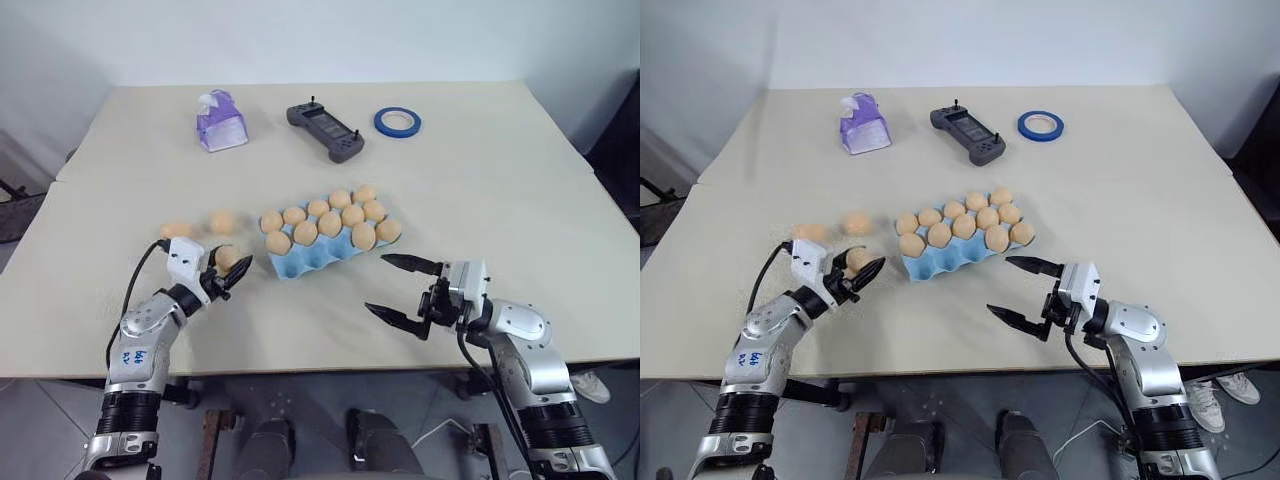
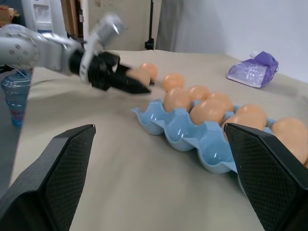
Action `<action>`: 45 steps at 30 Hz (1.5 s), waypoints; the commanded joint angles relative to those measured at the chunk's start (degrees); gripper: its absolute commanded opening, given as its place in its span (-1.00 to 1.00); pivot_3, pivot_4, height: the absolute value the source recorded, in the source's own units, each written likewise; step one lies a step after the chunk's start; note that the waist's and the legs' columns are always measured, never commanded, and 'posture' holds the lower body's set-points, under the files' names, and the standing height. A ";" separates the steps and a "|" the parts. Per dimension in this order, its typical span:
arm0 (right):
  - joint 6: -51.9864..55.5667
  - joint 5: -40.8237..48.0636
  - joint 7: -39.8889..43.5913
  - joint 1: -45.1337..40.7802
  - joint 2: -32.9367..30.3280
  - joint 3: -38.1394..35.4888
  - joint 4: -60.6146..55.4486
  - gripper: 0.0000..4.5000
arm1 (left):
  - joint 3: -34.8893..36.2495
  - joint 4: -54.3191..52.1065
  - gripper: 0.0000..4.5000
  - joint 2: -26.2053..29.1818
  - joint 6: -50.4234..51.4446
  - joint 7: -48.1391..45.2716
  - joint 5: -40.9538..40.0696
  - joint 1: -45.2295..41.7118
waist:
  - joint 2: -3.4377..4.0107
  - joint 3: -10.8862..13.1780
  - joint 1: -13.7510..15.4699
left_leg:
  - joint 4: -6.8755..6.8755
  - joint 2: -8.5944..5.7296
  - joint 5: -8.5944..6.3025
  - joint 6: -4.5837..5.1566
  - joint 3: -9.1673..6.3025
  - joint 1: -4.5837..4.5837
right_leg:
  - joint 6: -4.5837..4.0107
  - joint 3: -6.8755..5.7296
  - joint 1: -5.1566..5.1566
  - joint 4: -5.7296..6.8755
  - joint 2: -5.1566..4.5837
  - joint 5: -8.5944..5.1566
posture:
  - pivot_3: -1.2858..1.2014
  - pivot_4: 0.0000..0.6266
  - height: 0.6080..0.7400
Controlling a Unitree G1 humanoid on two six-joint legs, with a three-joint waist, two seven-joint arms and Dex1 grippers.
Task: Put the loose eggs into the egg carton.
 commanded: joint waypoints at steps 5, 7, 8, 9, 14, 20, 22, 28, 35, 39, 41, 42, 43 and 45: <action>-0.62 1.06 -3.11 0.91 -1.55 -4.61 -1.10 1.00 | -10.74 -2.33 0.00 -1.66 5.68 -9.23 -1.00 -11.60 | 0.01 0.00 0.55 | -0.01 -0.06 0.00 0.01 0.08 0.03 | 0.03 0.04 0.04 -0.03 0.02 0.01 | 0.03 -0.52 1.00; -0.55 0.89 -3.91 2.30 -2.42 -6.06 -1.45 1.00 | -12.85 3.40 0.00 -4.50 4.38 -10.31 0.05 -16.34 | 0.00 0.00 0.80 | -0.01 -0.05 -0.02 0.03 0.08 0.02 | 0.04 0.04 0.04 -0.05 0.06 0.01 | 0.03 -0.52 1.00; -0.71 0.76 -4.26 2.92 -2.74 -6.61 -1.64 1.00 | -14.36 6.59 0.00 -5.70 3.13 -10.79 1.54 -18.52 | 0.00 0.00 0.96 | 0.00 -0.05 -0.02 0.03 0.08 0.00 | 0.04 0.02 0.02 -0.06 0.09 0.01 | 0.03 -0.52 1.00; -0.80 0.65 -4.53 3.27 -2.90 -6.87 -1.81 1.00 | -15.29 8.82 0.00 -6.41 2.00 -11.31 2.68 -19.92 | 0.00 0.00 0.90 | 0.03 -0.05 -0.02 0.03 0.07 -0.02 | 0.04 0.00 0.03 -0.07 0.13 0.01 | 0.03 -0.52 1.00; -0.67 0.45 -7.08 5.35 -2.43 -7.27 -4.95 1.00 | -16.39 24.06 0.00 -12.58 -5.86 -11.09 6.03 -27.41 | -0.01 0.01 0.30 | 0.05 0.10 -0.08 0.04 0.38 0.07 | 0.13 0.06 0.01 -0.05 0.46 0.06 | 0.03 -0.52 1.00; -0.10 0.52 -10.03 8.37 -2.26 -7.58 -9.23 1.00 | -14.77 35.30 0.30 -14.82 -12.46 -9.32 8.59 -32.05 | -0.05 0.03 -0.50 | 0.08 0.15 -0.10 0.05 0.45 0.07 | 0.17 0.11 -0.02 -0.02 0.53 0.09 | 0.03 -0.52 1.00; -0.06 0.49 -10.55 8.94 -2.36 -7.56 -9.72 1.00 | -14.40 36.89 0.55 -14.85 -13.76 -9.45 8.83 -32.51 | -0.05 0.03 -0.54 | 0.09 0.14 -0.11 0.07 0.47 0.07 | 0.19 0.12 -0.02 -0.02 0.52 0.10 | 0.03 -0.52 1.00; 0.29 0.68 -11.17 8.76 -2.75 -7.58 -9.73 1.00 | -14.20 31.09 0.99 -12.12 -13.21 -15.66 7.18 -29.52 | -0.05 0.03 -0.60 | 0.14 0.14 -0.12 0.09 0.48 0.07 | 0.23 0.15 -0.02 -0.01 0.51 0.12 | 0.03 -0.52 1.00; 0.80 0.85 -9.24 5.25 -2.53 -6.11 -6.70 1.00 | -9.33 8.11 0.99 2.62 -8.18 -22.82 3.12 -13.65 | -0.05 0.03 -1.82 | 0.10 0.31 -0.19 0.02 0.59 0.13 | 0.10 0.63 -0.16 0.24 0.53 0.06 | 0.03 -0.52 1.00; 1.32 1.05 -7.47 2.31 -2.35 -4.98 -4.35 1.00 | -1.61 3.32 0.99 9.12 -11.97 -24.15 -0.41 -2.69 | -0.04 0.03 -2.00 | 0.06 0.40 -0.22 -0.02 0.61 0.23 | -0.05 0.70 -0.17 0.33 0.54 -0.02 | 0.03 -0.52 1.00; 1.41 1.30 -7.08 0.61 -2.10 -4.99 -2.93 1.00 | 2.28 2.42 0.99 10.76 -12.25 -21.78 -0.73 1.46 | -0.04 0.03 -1.80 | 0.09 0.41 -0.21 0.01 0.57 0.21 | -0.10 0.67 -0.16 0.34 0.51 -0.02 | 0.03 -0.52 1.00; 1.12 1.20 -6.73 -0.27 -1.87 -4.75 -2.04 1.00 | 4.72 1.85 0.99 11.21 -12.43 -20.13 -0.94 4.08 | -0.04 0.03 -1.70 | 0.12 0.41 -0.20 0.02 0.55 0.19 | -0.12 0.65 -0.16 0.33 0.49 0.00 | 0.03 -0.52 1.00; 0.83 1.08 -6.43 -0.87 -1.61 -4.52 -1.35 1.00 | 6.68 1.03 0.99 11.15 -12.12 -18.50 -1.43 6.13 | -0.05 0.03 -1.62 | 0.12 0.41 -0.20 0.03 0.55 0.19 | -0.13 0.65 -0.15 0.30 0.45 0.01 | 0.03 -0.52 1.00; 0.27 0.71 -6.04 -1.82 -0.96 -3.97 -0.33 1.00 | 10.60 -1.53 0.99 10.14 -10.46 -14.49 -2.81 10.28 | -0.05 0.03 -1.44 | 0.12 0.41 -0.20 0.05 0.55 0.18 | -0.13 0.64 -0.12 0.24 0.42 0.02 | 0.03 -0.52 1.00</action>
